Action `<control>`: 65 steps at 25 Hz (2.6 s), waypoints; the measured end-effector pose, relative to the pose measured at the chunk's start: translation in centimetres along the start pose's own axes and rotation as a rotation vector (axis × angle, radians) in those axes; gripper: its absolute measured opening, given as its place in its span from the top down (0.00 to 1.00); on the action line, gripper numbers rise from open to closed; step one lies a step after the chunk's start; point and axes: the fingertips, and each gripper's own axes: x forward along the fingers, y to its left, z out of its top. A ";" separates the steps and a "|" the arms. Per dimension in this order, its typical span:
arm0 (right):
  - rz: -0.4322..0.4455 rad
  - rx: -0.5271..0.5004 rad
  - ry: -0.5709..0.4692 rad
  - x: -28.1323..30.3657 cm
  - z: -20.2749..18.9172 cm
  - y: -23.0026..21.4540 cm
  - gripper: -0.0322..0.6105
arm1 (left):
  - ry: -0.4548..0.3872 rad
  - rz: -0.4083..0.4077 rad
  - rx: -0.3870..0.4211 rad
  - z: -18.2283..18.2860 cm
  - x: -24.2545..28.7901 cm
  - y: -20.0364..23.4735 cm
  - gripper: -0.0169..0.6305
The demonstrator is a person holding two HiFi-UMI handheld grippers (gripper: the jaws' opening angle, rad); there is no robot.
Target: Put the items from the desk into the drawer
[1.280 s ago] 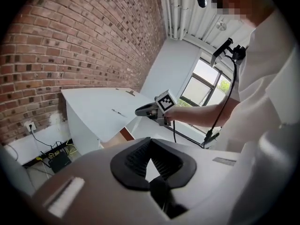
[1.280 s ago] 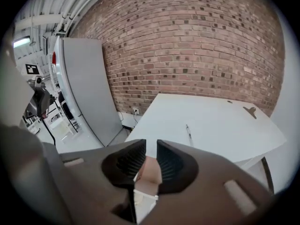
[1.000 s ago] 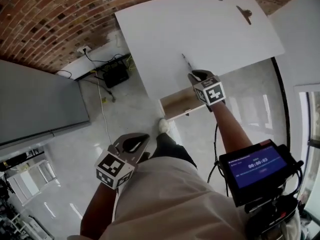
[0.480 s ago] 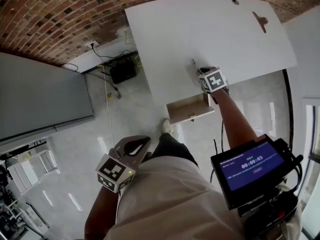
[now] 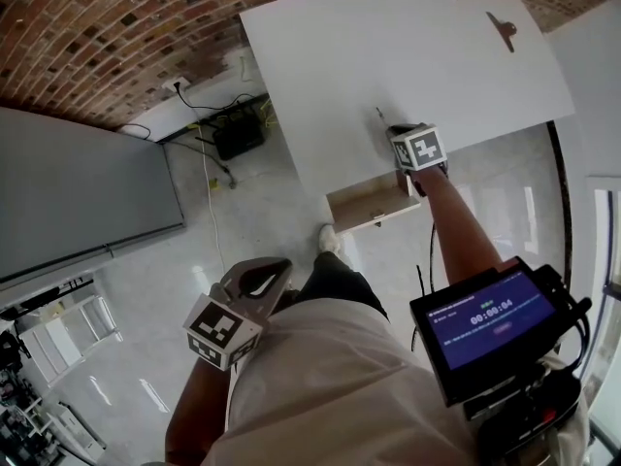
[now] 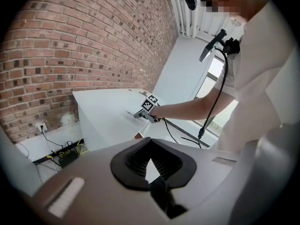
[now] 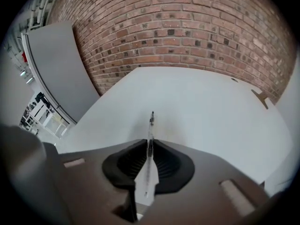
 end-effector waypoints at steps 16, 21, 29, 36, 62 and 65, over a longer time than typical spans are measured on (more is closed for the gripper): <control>-0.076 0.170 -0.142 -10.5 -9.7 9.7 0.88 | 0.061 -0.243 0.125 -6.1 -5.1 -5.0 0.96; -0.103 0.200 -0.123 -11.0 -14.9 12.0 0.88 | 0.088 -0.276 0.125 -9.1 -6.2 -5.9 0.96; -0.092 0.215 -0.084 -7.3 -18.0 12.8 0.88 | 0.119 -0.292 0.124 -10.2 -6.1 -6.8 0.96; -0.039 0.211 -0.070 -0.7 -17.5 11.1 0.88 | 0.157 -0.288 0.106 -9.6 -2.9 -6.8 0.96; 0.041 0.225 0.007 17.6 -17.4 7.9 0.88 | 0.187 -0.330 0.015 -9.6 6.7 -6.0 0.96; 0.048 0.221 0.038 18.7 -17.6 8.4 0.88 | 0.181 -0.324 0.004 -9.9 6.7 -5.5 0.96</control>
